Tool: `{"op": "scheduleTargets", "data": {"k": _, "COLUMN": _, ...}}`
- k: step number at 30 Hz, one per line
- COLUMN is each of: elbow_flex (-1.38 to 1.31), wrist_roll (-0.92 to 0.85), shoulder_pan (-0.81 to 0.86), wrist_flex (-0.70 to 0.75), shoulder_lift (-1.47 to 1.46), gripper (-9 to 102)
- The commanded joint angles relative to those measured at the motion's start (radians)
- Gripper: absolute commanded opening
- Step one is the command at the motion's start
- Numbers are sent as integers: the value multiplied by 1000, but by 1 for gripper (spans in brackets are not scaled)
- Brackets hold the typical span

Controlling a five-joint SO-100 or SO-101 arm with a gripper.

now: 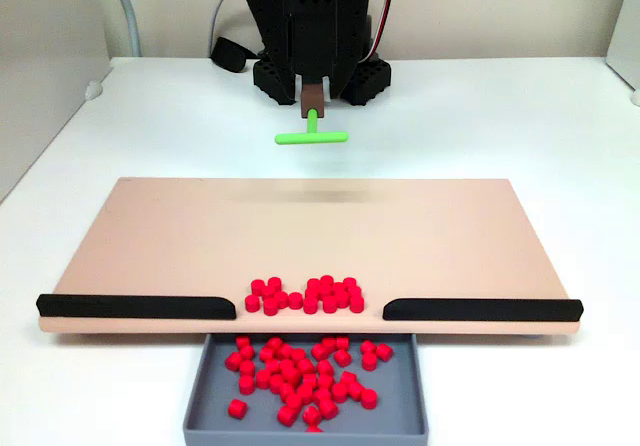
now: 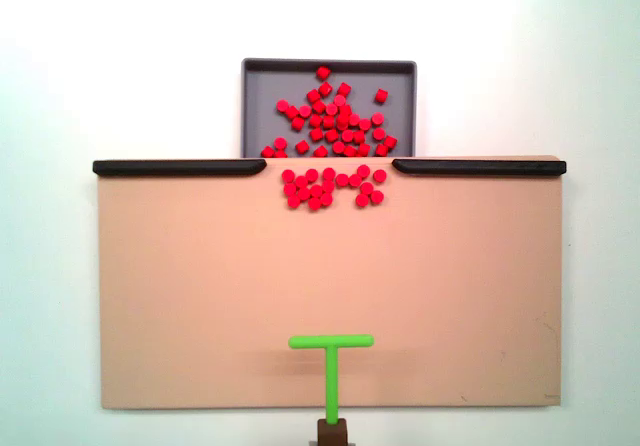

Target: Push granules from bottom to the grey container

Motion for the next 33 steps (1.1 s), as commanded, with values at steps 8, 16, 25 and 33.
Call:
{"op": "scheduleTargets", "data": {"k": 8, "elbow_flex": -8, "wrist_roll": 38, "shoulder_pan": 6, "wrist_flex": 2, "shoulder_lift": 5, "gripper": 0}}
{"op": "scheduleTargets", "data": {"k": 16, "elbow_flex": -8, "wrist_roll": 35, "shoulder_pan": 2, "wrist_flex": -5, "shoulder_lift": 2, "gripper": 0}}
{"op": "scheduleTargets", "data": {"k": 25, "elbow_flex": -20, "wrist_roll": -38, "shoulder_pan": 38, "wrist_flex": -6, "shoulder_lift": -69, "gripper": 0}}
{"op": "scheduleTargets", "data": {"k": 33, "elbow_flex": -44, "wrist_roll": -57, "shoulder_pan": 40, "wrist_flex": -6, "shoulder_lift": -114, "gripper": 0}}
